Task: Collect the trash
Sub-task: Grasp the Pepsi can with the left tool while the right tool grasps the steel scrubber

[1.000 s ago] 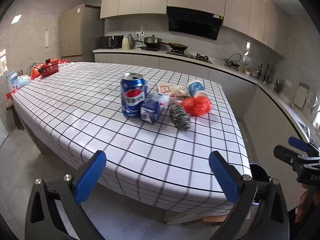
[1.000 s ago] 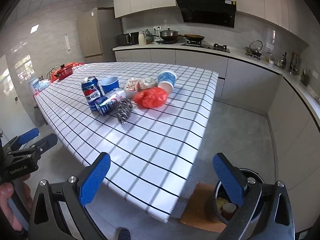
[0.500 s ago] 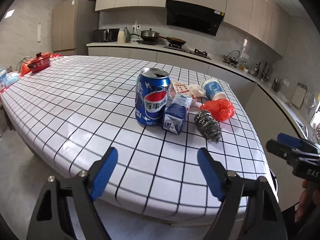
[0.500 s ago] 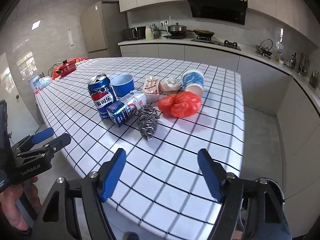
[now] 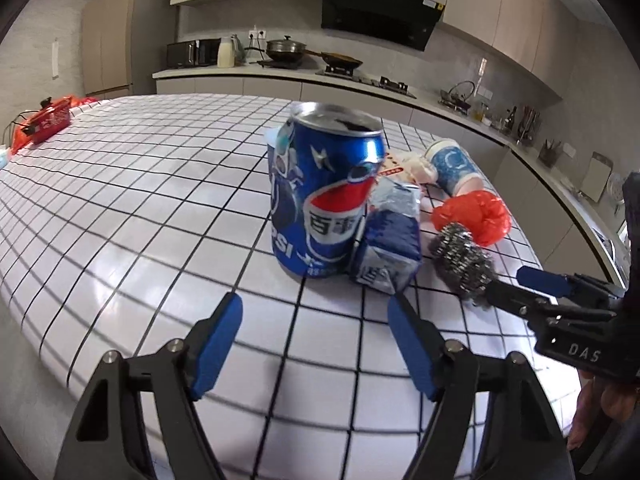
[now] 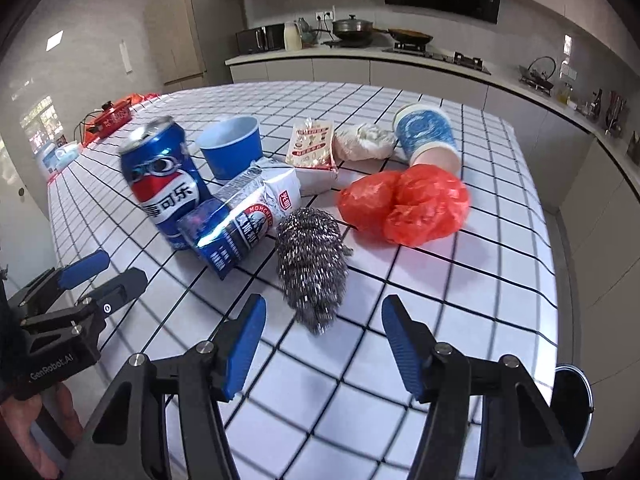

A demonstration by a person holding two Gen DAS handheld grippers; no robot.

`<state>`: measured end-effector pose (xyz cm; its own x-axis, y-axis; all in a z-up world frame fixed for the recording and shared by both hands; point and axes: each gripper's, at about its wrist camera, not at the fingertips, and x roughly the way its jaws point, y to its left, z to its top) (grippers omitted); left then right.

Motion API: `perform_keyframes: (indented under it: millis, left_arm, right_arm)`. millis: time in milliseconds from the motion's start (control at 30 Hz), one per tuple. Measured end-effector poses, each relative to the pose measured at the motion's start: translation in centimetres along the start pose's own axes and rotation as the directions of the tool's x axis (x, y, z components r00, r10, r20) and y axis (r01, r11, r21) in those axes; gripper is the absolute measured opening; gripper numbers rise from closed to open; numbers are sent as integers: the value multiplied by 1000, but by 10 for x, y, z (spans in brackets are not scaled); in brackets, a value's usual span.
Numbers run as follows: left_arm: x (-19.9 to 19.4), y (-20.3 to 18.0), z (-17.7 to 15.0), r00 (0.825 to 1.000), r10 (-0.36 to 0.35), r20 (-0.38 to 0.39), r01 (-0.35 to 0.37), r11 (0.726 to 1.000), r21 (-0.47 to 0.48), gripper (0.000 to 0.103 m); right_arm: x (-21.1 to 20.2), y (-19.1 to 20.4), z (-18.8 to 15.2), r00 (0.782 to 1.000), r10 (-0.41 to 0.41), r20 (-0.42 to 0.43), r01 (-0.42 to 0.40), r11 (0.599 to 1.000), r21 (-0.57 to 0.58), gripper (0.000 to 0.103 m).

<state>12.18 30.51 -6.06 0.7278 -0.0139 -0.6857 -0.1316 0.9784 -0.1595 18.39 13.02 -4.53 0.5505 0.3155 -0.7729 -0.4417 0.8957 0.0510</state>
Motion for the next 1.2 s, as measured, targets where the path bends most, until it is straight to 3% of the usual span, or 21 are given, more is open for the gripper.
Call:
perform_keyframes:
  millis: [567,700,800,967,1200]
  left_arm:
    - [32,10,39,999,-40,11,40,999,-9,75]
    - [40,13,45,999,-47,15,47,999,-15,74]
    - [45,15,46,999,-51,15,51,999,-11,67]
    - [48,18,51,998,-53,24,53,999,-8,67]
    - [54,21,59,999,0,37,0,1000,10,78]
  right_arm:
    - [48,-1,27,999,7,-34,-6,999,38,48]
    - [54,-1,31,999,10,-35,-9,999,41,47]
    - [59,-1,34,999,12,-38,-10,999,50,47]
    - [66,-2,38,999,3,-39,-1,998,61,47]
    - [69,-3,42,999,-10,-37,12,998,61,47]
